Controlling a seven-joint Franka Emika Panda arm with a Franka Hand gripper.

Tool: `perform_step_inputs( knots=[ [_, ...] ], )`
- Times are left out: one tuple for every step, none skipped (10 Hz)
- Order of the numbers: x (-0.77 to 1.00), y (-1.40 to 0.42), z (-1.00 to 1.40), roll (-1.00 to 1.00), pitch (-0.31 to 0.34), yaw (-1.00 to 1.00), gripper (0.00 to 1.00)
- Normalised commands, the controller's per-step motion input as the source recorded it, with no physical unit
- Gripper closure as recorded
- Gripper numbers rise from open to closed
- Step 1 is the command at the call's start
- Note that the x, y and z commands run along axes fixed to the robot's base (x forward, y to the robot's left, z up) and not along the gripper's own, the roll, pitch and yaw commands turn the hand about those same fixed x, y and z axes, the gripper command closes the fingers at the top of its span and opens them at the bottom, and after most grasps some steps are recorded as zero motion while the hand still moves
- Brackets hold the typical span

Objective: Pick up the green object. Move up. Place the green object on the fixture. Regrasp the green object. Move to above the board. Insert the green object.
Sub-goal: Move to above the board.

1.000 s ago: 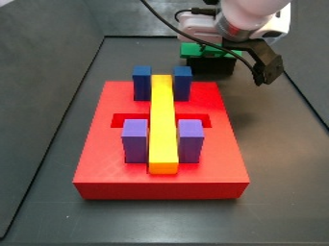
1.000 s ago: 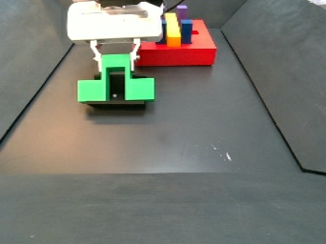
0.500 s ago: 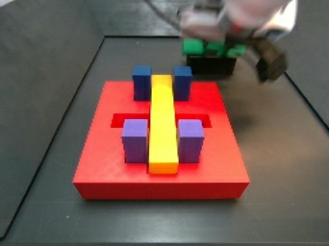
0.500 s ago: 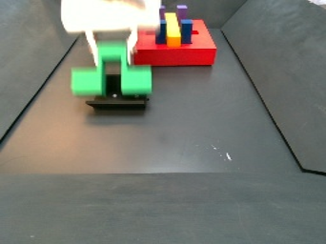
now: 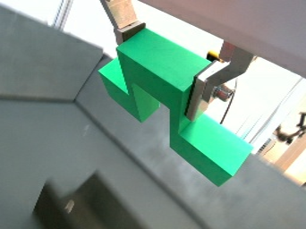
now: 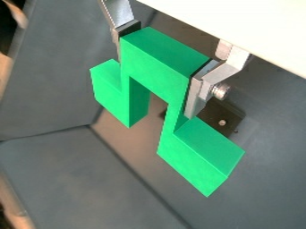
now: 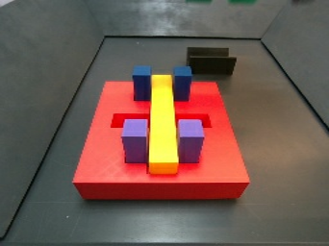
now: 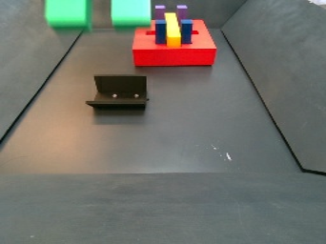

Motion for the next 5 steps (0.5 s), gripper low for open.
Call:
perform_step_inputs(
  knots=[
    [0.03,-0.01,1.40,-0.02,0.040,0.00,1.00],
    [0.03,-0.02,0.49,-0.01,0.062,0.00,1.00],
    [-0.99,-1.40,0.27,-1.00,0.075,-0.03,1.00],
    [-0.98,-1.40,0.24,-1.00,0.073,-0.02,1.00],
    [-1.10,-1.40,0.27,-1.00,0.037,-0.01,1.00]
  ],
)
